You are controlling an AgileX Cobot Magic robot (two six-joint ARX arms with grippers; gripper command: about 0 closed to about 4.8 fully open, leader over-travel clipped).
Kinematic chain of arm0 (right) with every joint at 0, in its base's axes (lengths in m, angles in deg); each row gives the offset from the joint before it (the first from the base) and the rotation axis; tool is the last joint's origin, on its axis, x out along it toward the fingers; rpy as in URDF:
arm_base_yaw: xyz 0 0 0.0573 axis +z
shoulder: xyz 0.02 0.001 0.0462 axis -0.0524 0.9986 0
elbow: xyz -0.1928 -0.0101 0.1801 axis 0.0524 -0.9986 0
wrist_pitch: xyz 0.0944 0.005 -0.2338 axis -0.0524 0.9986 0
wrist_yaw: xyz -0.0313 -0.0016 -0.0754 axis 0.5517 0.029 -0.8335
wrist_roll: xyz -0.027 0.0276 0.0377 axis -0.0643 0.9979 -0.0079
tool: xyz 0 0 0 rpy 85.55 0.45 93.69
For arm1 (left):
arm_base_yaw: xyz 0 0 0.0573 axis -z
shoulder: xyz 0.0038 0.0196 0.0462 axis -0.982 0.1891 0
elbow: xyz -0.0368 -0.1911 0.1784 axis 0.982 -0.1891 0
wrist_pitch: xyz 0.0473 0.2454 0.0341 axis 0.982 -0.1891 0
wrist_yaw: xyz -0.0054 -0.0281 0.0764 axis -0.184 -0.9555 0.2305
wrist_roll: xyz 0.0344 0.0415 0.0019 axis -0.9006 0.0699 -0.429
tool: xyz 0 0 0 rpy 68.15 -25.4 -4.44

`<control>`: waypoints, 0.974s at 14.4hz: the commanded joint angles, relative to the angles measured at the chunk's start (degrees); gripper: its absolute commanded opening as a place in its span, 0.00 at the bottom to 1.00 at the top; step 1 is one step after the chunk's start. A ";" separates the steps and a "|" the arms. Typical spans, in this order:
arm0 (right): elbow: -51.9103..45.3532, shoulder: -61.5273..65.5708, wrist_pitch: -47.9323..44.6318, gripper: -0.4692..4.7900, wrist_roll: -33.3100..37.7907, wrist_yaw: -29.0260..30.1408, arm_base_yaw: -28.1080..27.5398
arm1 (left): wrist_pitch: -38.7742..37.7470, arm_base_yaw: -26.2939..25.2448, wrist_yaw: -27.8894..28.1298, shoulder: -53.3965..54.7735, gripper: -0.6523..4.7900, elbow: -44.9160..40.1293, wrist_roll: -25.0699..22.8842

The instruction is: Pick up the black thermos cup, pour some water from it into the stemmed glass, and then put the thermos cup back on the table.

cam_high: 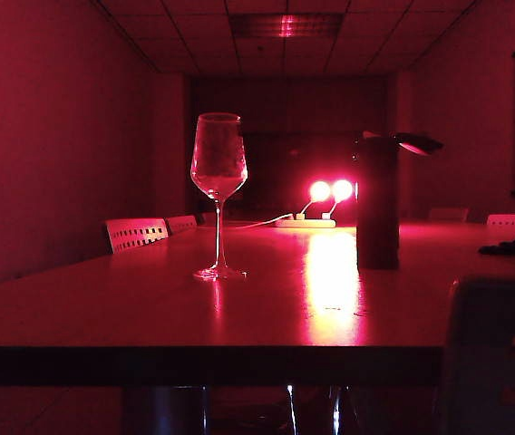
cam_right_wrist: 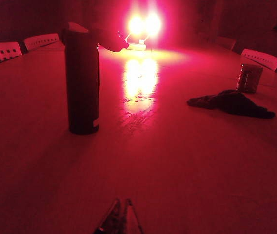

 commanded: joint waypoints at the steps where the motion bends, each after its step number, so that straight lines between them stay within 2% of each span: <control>1: -0.15 -0.02 -1.05 0.08 0.20 -0.11 -0.07 | 0.50 0.02 -0.33 0.07 0.11 -0.04 -0.20; 6: -0.13 -0.02 -1.11 0.09 0.20 -0.07 -0.07 | 0.46 0.02 -0.35 0.07 0.11 -0.04 0.07; 7: -0.09 -0.02 -1.51 0.29 0.20 -0.07 -0.04 | 0.50 0.02 -0.35 0.07 0.22 -0.04 1.62; 8: 0.20 -0.02 -2.05 0.68 0.33 -0.02 -0.04 | 0.61 0.02 -0.35 0.07 0.46 -0.02 5.33; 9: 1.18 -0.02 -1.97 0.89 2.78 0.00 -0.02 | 0.92 0.02 -0.39 0.07 0.62 0.24 6.71; 11: 4.83 -0.02 -1.42 0.95 2.75 0.37 -0.02 | 1.31 0.04 -5.97 0.07 1.00 1.75 6.62; 12: 7.41 -0.02 -0.83 0.99 1.88 0.37 -0.02 | 1.55 0.07 -9.51 0.07 1.00 3.13 6.71; 14: 13.42 0.31 -0.15 1.00 -0.79 1.36 -0.02 | 2.16 0.07 -10.64 0.07 1.00 7.43 8.57</control>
